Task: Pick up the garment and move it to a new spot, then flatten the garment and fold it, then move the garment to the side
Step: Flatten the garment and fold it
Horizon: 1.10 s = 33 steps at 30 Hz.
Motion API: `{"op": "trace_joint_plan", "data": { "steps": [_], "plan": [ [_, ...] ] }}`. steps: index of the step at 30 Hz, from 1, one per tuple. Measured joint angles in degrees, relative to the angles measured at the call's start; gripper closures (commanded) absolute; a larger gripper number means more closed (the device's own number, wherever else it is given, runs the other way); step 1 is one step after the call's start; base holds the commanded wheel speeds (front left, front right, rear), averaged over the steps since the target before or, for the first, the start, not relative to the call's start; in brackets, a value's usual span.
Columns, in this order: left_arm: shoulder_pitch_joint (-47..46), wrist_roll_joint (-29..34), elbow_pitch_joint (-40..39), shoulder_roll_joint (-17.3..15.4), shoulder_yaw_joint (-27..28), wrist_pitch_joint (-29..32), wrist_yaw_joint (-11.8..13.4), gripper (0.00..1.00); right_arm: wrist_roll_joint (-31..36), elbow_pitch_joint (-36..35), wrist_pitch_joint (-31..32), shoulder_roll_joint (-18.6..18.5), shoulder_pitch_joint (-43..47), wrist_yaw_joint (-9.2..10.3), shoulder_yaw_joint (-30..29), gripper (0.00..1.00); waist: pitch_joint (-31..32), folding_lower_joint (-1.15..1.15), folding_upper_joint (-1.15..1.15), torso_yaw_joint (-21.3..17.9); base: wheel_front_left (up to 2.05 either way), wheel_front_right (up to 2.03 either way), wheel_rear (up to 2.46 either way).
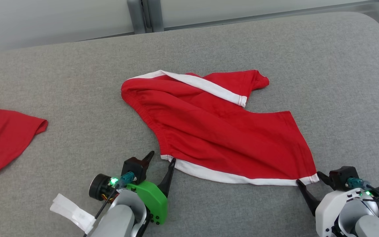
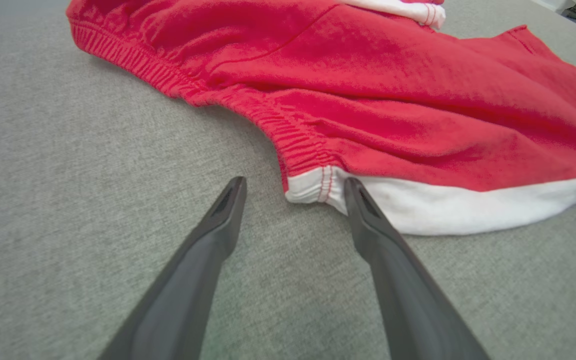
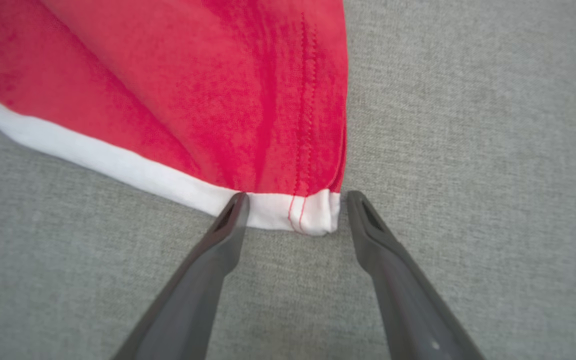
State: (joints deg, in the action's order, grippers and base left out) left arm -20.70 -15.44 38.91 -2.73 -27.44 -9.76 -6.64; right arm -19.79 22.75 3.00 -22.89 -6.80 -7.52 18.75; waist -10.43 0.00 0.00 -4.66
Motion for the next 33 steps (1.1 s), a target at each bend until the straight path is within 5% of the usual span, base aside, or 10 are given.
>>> {"op": "trace_joint_plan", "data": {
  "steps": [3, 5, 7, 8, 9, 11, 21, 25, 28, 33],
  "plan": [
    [-0.98, -1.44, 1.43, -0.01, -0.9, -0.21, -0.36, 0.07, -0.3, 0.12, 0.01, 0.02, -0.47, 0.0, 0.4, 0.0, -0.16, 0.0, 0.0, -0.21, 0.0, 0.0, 0.0],
    [-1.72, -1.88, 2.22, -0.01, -1.77, -0.9, -0.42, 0.5, -0.55, 0.19, 0.0, 0.02, -0.64, 0.0, 0.68, 0.0, -0.21, 0.0, 0.0, -0.38, 0.0, 0.0, 0.0],
    [-2.12, -2.24, 2.99, 0.0, -2.47, -1.1, -0.47, 0.8, -0.81, 0.36, -0.36, 0.09, -0.81, 0.0, 0.71, 0.0, -0.2, 0.0, 0.0, -0.56, 0.0, 0.0, 0.0],
    [-2.35, -2.56, 3.53, 0.0, -2.97, -1.24, -0.48, 1.0, -1.07, 0.53, -0.38, 0.18, -0.89, 0.0, 0.89, 0.38, -0.16, 0.0, 0.0, -0.64, 0.0, 0.0, 0.0],
    [-2.5, -2.72, 3.94, -0.01, -3.39, -1.26, -0.52, 1.0, -1.24, 0.64, -0.42, 0.21, -0.98, 0.0, 1.0, 0.66, -0.08, 0.0, 0.0, -0.69, 0.0, 0.0, 0.0],
    [-2.72, -3.23, 4.65, 0.0, -4.12, -1.52, -0.66, 1.0, -1.83, 0.78, -0.6, 0.42, -1.27, 0.0, 1.85, 1.0, 0.1, 0.0, 0.0, -0.83, 0.0, 0.0, 0.0],
    [0.48, -10.4, -3.63, -2.59, -6.31, -0.26, -0.75, 1.0, -12.91, -6.66, -3.44, -0.52, -0.73, -0.02, -0.98, 1.0, 2.59, 0.0, 0.0, -1.07, 0.0, 0.0, 0.0],
    [3.78, -15.32, -23.14, -9.12, -9.83, 5.89, -0.75, 1.0, -23.63, -20.74, -4.2, -3.02, 2.69, 0.01, -4.98, 1.0, 3.59, 0.0, 0.0, -0.64, 0.0, 0.0, 0.0],
    [5.37, -22.98, -53.17, -17.96, -7.25, 15.93, -0.71, 1.0, -33.36, -38.23, -4.5, -7.43, 4.07, 0.03, -13.72, 1.0, 3.27, 0.0, 0.0, 0.17, 0.0, 0.0, 0.0],
    [-1.79, -31.85, -69.47, -21.74, -1.15, 27.21, 1.68, 1.0, -38.79, -48.04, -1.35, -10.6, 1.02, 0.02, -20.86, 1.0, 1.17, 0.0, 0.0, 0.54, 0.0, 0.0, 0.0]
  ]
}}
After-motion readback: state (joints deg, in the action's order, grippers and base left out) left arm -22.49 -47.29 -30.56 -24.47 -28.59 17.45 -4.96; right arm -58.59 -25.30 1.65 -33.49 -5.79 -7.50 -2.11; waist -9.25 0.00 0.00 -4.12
